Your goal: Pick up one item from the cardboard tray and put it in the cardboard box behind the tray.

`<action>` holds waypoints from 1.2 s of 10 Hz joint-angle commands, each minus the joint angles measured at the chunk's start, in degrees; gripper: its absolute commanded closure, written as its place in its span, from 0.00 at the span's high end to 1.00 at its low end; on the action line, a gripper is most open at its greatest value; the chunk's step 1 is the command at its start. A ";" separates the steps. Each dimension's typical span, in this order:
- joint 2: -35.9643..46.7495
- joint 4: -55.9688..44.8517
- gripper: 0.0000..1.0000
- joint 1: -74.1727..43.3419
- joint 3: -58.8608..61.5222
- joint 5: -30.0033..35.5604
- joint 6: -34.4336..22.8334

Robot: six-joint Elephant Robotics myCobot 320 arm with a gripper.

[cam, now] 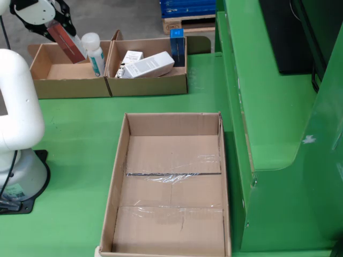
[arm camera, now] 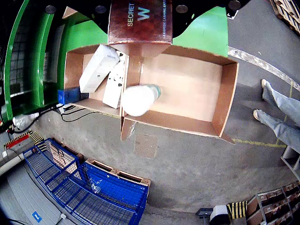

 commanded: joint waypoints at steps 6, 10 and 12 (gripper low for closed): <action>-7.14 20.37 0.00 -1.42 1.23 -0.01 0.25; -7.43 11.30 0.00 -7.45 1.23 6.10 0.52; -10.54 4.67 0.00 -13.67 1.23 9.95 0.19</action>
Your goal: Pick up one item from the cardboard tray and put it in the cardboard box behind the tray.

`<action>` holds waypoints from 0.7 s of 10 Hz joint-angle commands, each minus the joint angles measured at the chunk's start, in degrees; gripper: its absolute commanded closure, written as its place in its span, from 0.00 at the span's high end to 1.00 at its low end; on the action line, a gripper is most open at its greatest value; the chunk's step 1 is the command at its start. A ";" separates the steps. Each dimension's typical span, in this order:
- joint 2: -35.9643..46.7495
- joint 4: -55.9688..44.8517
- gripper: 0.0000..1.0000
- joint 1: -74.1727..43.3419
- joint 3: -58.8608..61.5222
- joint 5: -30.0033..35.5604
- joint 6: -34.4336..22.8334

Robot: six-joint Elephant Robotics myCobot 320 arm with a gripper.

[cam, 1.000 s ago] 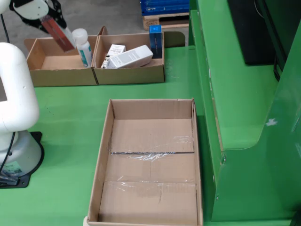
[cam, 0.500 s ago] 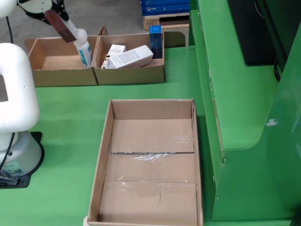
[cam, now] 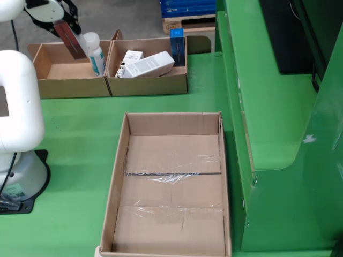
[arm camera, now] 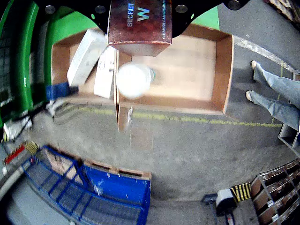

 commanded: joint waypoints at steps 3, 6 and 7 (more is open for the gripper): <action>-2.86 -12.80 0.00 -11.81 1.40 5.81 -2.09; -4.33 -13.94 0.00 -13.49 1.40 6.68 -3.65; -4.58 -13.79 0.00 -13.54 1.40 8.11 -5.02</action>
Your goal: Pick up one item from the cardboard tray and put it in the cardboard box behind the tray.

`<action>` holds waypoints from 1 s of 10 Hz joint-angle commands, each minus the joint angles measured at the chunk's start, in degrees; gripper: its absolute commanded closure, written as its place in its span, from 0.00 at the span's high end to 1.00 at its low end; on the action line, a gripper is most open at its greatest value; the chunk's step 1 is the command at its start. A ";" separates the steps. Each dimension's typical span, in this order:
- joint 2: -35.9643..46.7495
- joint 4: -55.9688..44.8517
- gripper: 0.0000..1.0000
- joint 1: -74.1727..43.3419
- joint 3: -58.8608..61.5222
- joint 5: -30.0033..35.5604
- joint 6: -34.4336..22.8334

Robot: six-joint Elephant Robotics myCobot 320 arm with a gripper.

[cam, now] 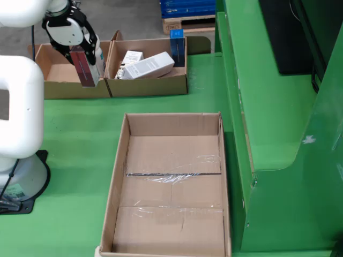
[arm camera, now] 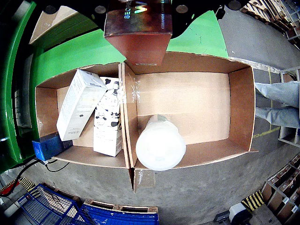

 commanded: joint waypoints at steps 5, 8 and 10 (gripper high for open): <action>5.60 5.99 0.00 13.73 0.35 -0.32 6.29; 6.94 7.10 0.00 19.48 0.35 -2.16 8.47; 6.93 6.25 0.00 21.22 0.35 -2.64 8.77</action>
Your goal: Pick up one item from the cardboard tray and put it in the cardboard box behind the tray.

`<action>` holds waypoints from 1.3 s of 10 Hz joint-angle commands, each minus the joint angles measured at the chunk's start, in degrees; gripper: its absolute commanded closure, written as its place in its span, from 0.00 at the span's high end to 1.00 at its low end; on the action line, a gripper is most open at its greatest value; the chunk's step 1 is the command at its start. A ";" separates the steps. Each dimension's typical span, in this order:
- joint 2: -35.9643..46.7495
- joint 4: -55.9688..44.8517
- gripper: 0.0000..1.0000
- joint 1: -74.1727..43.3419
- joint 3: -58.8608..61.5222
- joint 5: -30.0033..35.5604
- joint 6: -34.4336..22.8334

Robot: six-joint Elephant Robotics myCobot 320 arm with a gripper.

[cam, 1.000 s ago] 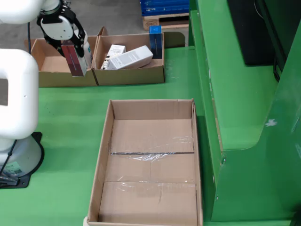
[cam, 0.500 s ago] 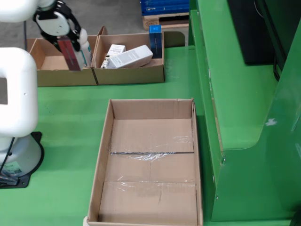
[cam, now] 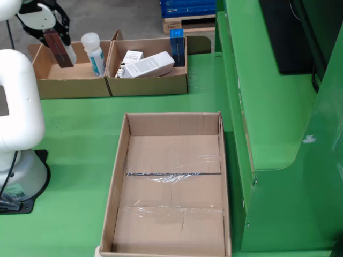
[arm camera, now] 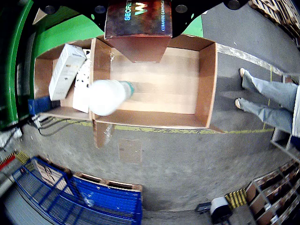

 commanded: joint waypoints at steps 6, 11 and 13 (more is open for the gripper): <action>-2.46 -4.29 0.00 2.81 1.23 1.89 -1.42; -11.60 7.36 0.00 2.10 1.23 0.49 -3.18; -19.25 22.55 0.00 2.37 1.23 -1.61 -3.37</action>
